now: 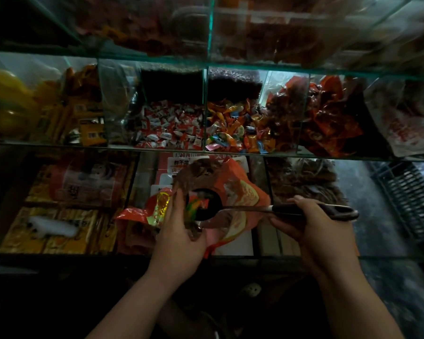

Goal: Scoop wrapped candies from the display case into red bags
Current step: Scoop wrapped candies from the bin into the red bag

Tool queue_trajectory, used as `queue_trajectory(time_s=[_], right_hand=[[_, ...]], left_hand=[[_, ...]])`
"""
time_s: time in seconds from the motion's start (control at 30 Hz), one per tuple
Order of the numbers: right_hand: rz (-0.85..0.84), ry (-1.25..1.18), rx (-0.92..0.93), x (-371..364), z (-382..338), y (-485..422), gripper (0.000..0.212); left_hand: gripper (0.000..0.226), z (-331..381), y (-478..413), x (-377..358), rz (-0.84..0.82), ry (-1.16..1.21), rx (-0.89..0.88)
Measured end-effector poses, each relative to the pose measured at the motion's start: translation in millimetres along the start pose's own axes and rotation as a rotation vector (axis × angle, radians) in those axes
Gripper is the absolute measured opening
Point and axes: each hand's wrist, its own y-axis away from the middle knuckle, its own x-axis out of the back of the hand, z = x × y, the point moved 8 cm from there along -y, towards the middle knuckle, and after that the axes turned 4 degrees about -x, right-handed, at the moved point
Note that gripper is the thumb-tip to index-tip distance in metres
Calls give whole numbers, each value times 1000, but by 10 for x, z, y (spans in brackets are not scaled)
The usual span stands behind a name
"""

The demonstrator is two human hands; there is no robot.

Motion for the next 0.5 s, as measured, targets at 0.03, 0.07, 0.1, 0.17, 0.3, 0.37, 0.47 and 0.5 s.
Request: queue_trajectory(time_s=[0.03,0.07,0.1,0.17,0.3,0.37,0.47,0.5], right_hand=[[2,-12,17,7,-19,8,33],[-4,-19,36,8,-39,17,35],[-16,-26,50,-6,-58,33,36],[-44,-38,61,-35,-79,65,36],[-46,-53,73,-3,-115,111,32],[-46,-64,83,47,-144,140,31],[-47,-65,101,121,-232,208,27],[-59,-60,104,131,-268,241,22]], left_hand=[[109,6,-37,20,7,-6,2],[108,13,-77,38,13,-11,0],[106,20,-113,56,17,-19,-3],[102,26,-168,86,16,-32,5],[85,44,-208,136,4,-72,78],[81,126,-183,210,61,-149,51],[75,346,-140,328,167,-283,-98],[72,409,-145,320,160,-312,-143]])
